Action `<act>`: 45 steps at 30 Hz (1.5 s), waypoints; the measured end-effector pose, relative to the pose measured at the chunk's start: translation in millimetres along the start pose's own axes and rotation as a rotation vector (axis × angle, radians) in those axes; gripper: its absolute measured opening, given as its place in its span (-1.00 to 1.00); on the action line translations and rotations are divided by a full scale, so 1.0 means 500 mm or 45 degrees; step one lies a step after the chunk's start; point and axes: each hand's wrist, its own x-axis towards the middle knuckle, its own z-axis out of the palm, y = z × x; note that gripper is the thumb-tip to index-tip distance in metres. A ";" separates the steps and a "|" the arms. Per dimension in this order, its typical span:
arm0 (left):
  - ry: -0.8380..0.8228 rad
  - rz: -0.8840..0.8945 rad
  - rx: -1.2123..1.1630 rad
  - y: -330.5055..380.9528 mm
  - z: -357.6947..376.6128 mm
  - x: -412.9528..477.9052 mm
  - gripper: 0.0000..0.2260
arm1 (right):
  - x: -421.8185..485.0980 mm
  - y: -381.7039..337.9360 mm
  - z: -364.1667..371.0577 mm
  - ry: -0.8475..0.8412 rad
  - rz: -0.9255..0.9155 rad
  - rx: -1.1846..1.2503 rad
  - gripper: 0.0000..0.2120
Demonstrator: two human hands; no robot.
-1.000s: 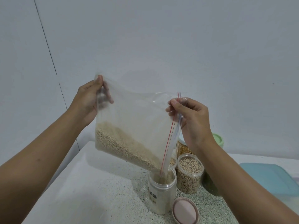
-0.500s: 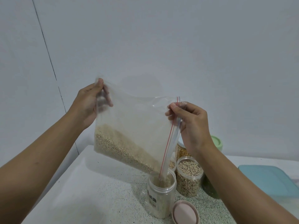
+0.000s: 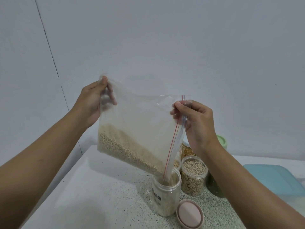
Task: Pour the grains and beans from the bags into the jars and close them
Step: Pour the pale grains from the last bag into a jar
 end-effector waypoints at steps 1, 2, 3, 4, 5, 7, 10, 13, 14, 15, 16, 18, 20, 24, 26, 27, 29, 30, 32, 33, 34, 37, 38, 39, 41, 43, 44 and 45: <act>0.001 -0.001 0.000 -0.001 -0.002 0.000 -0.67 | 0.000 0.000 0.000 0.000 0.000 -0.001 -0.85; 0.002 -0.002 -0.001 -0.001 -0.002 0.001 -0.68 | 0.001 0.000 0.001 -0.001 0.000 -0.001 -0.84; 0.004 -0.004 -0.002 -0.002 -0.003 0.001 -0.68 | 0.001 0.001 0.001 -0.001 0.001 -0.001 -0.83; 0.007 -0.007 -0.003 -0.004 -0.003 0.001 -0.68 | 0.002 0.002 0.002 0.001 0.001 -0.001 -0.83; 0.010 -0.010 -0.005 -0.005 -0.002 0.002 -0.68 | 0.003 0.003 0.002 0.004 0.000 0.001 -0.82; 0.011 -0.011 -0.013 -0.005 0.000 0.002 -0.68 | 0.004 0.004 0.003 0.005 -0.002 0.008 -0.82; 0.007 0.001 -0.013 -0.005 0.000 0.002 -0.68 | 0.005 0.004 0.001 0.008 0.011 0.029 -0.83; -0.005 0.007 -0.009 -0.008 -0.001 0.002 -0.67 | 0.005 0.006 0.001 0.012 0.020 0.022 -0.83; -0.007 0.008 -0.009 -0.009 -0.001 0.002 -0.67 | 0.005 0.005 0.001 0.012 0.021 0.028 -0.83; -0.006 0.008 -0.008 -0.009 -0.001 0.002 -0.67 | 0.004 0.005 0.002 0.013 0.021 0.032 -0.84; -0.004 0.007 -0.009 -0.009 -0.001 0.002 -0.67 | 0.004 0.005 0.002 0.012 0.020 0.033 -0.84; -0.006 0.004 -0.012 -0.009 -0.002 0.003 -0.67 | 0.004 0.005 0.002 0.013 0.022 0.035 -0.82; -0.009 0.010 -0.017 -0.010 -0.002 0.004 -0.67 | 0.004 0.006 0.002 0.015 0.024 0.044 -0.80; 0.001 0.020 -0.021 -0.012 0.001 0.004 -0.68 | 0.004 0.005 0.001 0.022 0.023 0.050 -0.82; 0.000 0.018 -0.019 -0.012 0.002 0.004 -0.68 | 0.004 0.005 0.000 0.023 0.027 0.050 -0.81; -0.001 0.018 -0.020 -0.012 0.002 0.004 -0.68 | 0.004 0.005 0.000 0.022 0.025 0.048 -0.79; -0.004 0.019 -0.024 -0.011 0.001 0.004 -0.68 | 0.005 0.004 0.000 0.015 0.023 0.043 -0.76; -0.004 0.019 -0.025 -0.011 0.001 0.004 -0.68 | 0.005 0.003 0.000 0.011 0.023 0.042 -0.76; -0.003 0.020 -0.025 -0.010 0.001 0.004 -0.68 | 0.005 0.002 0.000 0.006 0.023 0.039 -0.75; -0.005 0.019 -0.025 -0.010 0.000 0.004 -0.68 | 0.004 0.002 0.000 0.005 0.022 0.039 -0.74; -0.008 0.019 -0.023 -0.010 0.000 0.004 -0.68 | 0.004 0.002 0.000 0.006 0.022 0.041 -0.74; -0.016 0.020 -0.017 -0.009 0.001 0.005 -0.68 | 0.004 0.002 0.000 0.015 0.022 0.050 -0.74; -0.019 0.021 -0.017 -0.009 0.001 0.005 -0.68 | 0.004 0.001 0.000 0.018 0.021 0.051 -0.75; -0.022 0.022 -0.018 -0.009 0.001 0.006 -0.68 | 0.005 0.001 0.000 0.018 0.020 0.050 -0.75; -0.028 0.021 -0.020 -0.009 0.001 0.007 -0.67 | 0.005 0.002 -0.001 0.018 0.021 0.049 -0.75; -0.031 0.019 -0.020 -0.009 0.001 0.007 -0.67 | 0.005 0.002 -0.001 0.019 0.025 0.057 -0.75; -0.031 0.020 -0.019 -0.009 0.002 0.007 -0.67 | 0.006 0.002 -0.003 0.019 0.026 0.060 -0.74; -0.032 0.020 -0.017 -0.009 0.002 0.007 -0.67 | 0.006 0.002 -0.003 0.018 0.025 0.056 -0.74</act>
